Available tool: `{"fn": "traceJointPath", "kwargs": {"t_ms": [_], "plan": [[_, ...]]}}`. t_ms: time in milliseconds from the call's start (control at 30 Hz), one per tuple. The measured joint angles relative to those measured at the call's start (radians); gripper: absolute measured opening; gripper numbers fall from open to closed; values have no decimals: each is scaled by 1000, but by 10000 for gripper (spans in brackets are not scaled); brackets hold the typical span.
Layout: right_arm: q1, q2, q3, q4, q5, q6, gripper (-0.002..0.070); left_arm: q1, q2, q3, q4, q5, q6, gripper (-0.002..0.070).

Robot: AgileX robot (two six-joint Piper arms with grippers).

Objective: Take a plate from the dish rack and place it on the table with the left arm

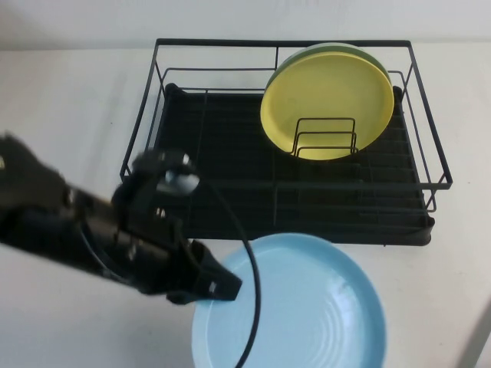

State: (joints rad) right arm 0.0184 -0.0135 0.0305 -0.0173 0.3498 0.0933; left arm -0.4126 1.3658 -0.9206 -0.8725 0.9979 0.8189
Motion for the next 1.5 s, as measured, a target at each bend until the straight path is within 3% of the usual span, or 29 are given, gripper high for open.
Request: {"fn": "traceJointPath", "kwargs": {"t_ms": [167,333,400,600,667,800,867,933,1000,1067,1133,1267,1500], "plan": [[0,0,0,0,0,0,-18,2,45,194,-113,-335,68,49],[0,0,0,0,0,0,-18,2,140,207,-226,-465,198,74],[0,0,0,0,0,0,-18,2,175,207,-237,-516,228,128],[0,0,0,0,0,0,-18,6,269,207,-241,-593,251,462],[0,0,0,0,0,0,-18,6,269,205,-228,-593,252,512],[0,0,0,0,0,0,-18,6,229,193,-121,-587,203,536],[0,0,0,0,0,0,-18,6,169,187,-23,-586,117,517],[0,0,0,0,0,0,-18,6,93,184,92,-580,-2,454],[0,0,0,0,0,0,-18,6,-8,183,217,-564,-109,339],[0,0,0,0,0,0,-18,6,-124,184,340,-533,-197,169],[0,0,0,0,0,0,-18,6,-239,197,419,-507,-244,71],[0,0,0,0,0,0,-18,6,-504,289,466,-515,-289,13],[0,0,0,0,0,0,-18,6,-991,581,475,-646,-346,0]]}}
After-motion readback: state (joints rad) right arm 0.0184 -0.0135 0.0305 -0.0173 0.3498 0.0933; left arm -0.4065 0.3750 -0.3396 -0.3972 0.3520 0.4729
